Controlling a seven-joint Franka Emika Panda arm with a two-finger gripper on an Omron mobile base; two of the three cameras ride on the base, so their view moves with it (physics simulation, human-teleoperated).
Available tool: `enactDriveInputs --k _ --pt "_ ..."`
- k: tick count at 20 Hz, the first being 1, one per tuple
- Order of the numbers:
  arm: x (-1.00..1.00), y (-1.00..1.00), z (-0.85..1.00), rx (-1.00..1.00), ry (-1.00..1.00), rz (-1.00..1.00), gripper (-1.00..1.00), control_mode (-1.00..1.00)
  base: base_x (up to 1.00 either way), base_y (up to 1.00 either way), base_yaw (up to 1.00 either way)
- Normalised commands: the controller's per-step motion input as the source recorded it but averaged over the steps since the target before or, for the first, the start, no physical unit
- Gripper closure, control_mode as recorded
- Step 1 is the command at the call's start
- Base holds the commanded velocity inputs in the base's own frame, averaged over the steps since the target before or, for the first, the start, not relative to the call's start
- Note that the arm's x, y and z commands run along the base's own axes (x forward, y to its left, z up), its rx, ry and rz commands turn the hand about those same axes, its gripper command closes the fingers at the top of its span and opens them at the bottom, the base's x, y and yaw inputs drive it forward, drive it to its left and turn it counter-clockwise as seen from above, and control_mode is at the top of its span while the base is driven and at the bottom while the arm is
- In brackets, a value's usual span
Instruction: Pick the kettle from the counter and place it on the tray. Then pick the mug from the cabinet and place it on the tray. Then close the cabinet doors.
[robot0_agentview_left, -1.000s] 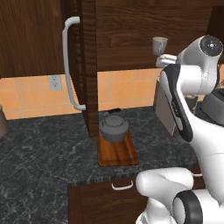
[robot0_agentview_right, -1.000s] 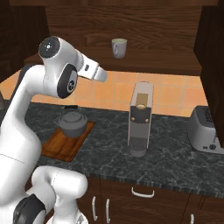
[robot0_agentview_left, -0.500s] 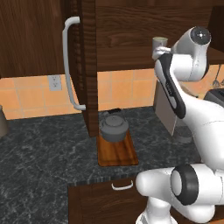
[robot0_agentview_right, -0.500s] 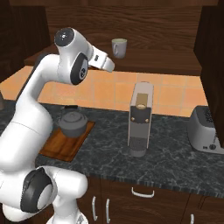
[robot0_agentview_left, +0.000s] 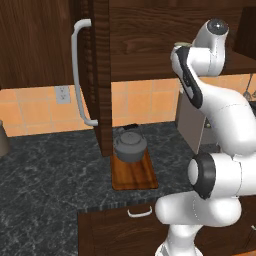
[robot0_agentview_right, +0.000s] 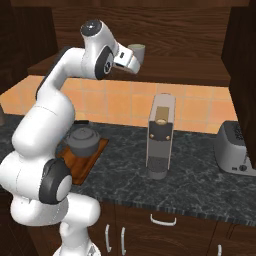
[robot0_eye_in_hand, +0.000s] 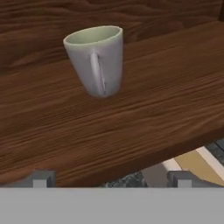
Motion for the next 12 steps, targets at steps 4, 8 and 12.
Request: enactDriveInputs --k 4,8,12 --pt "0.61 -0.02 0.00 0.00 0.01 0.00 -1.00 -1.00 0.00 0.00 0.00" --pt "0.50 0.00 0.00 0.00 0.02 0.00 -1.00 -1.00 0.00 0.00 0.00" --pt "0.40 -0.07 0.00 0.00 0.00 0.00 -1.00 -1.00 0.00 0.00 0.00"
